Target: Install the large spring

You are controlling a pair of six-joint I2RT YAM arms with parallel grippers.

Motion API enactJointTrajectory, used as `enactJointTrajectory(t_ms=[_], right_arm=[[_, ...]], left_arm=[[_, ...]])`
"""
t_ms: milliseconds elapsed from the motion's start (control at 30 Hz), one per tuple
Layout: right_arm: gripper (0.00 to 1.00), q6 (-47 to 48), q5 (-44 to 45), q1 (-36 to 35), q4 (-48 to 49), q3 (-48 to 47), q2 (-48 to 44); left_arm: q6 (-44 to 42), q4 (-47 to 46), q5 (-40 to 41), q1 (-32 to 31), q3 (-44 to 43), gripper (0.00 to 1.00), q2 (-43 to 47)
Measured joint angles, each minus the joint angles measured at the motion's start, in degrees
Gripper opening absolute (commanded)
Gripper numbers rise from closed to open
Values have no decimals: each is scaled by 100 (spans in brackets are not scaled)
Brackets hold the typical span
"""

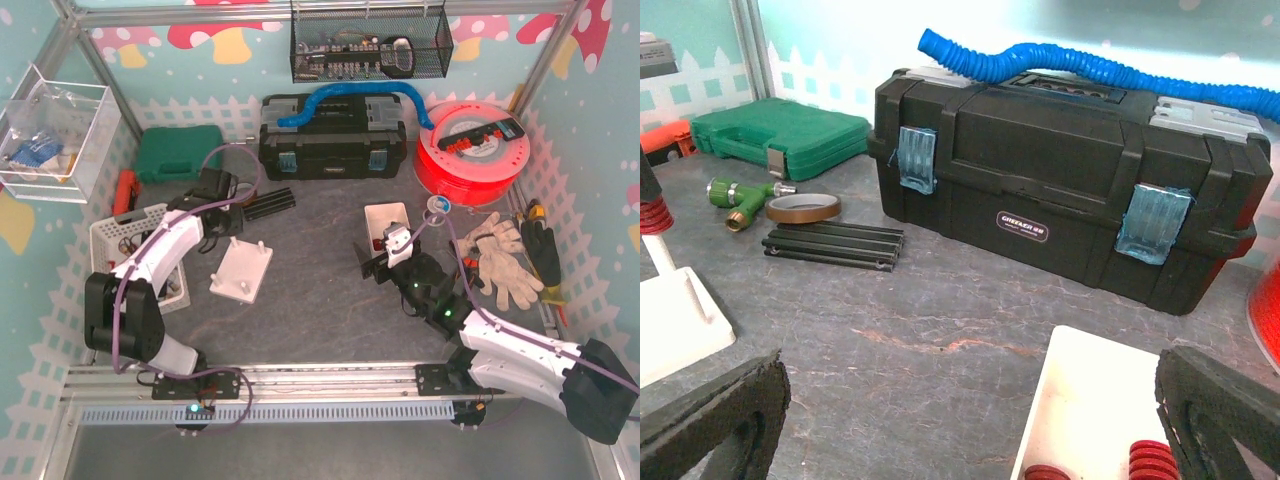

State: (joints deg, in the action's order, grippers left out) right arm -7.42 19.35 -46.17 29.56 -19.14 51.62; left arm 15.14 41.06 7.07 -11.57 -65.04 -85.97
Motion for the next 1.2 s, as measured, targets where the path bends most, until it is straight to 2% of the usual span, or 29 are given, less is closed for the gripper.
enactJointTrajectory(t_ms=[1200], right_arm=[[99, 2, -42, 0, -177, -33, 306]], left_arm=[[-107, -13, -149, 0, 103, 0, 157]])
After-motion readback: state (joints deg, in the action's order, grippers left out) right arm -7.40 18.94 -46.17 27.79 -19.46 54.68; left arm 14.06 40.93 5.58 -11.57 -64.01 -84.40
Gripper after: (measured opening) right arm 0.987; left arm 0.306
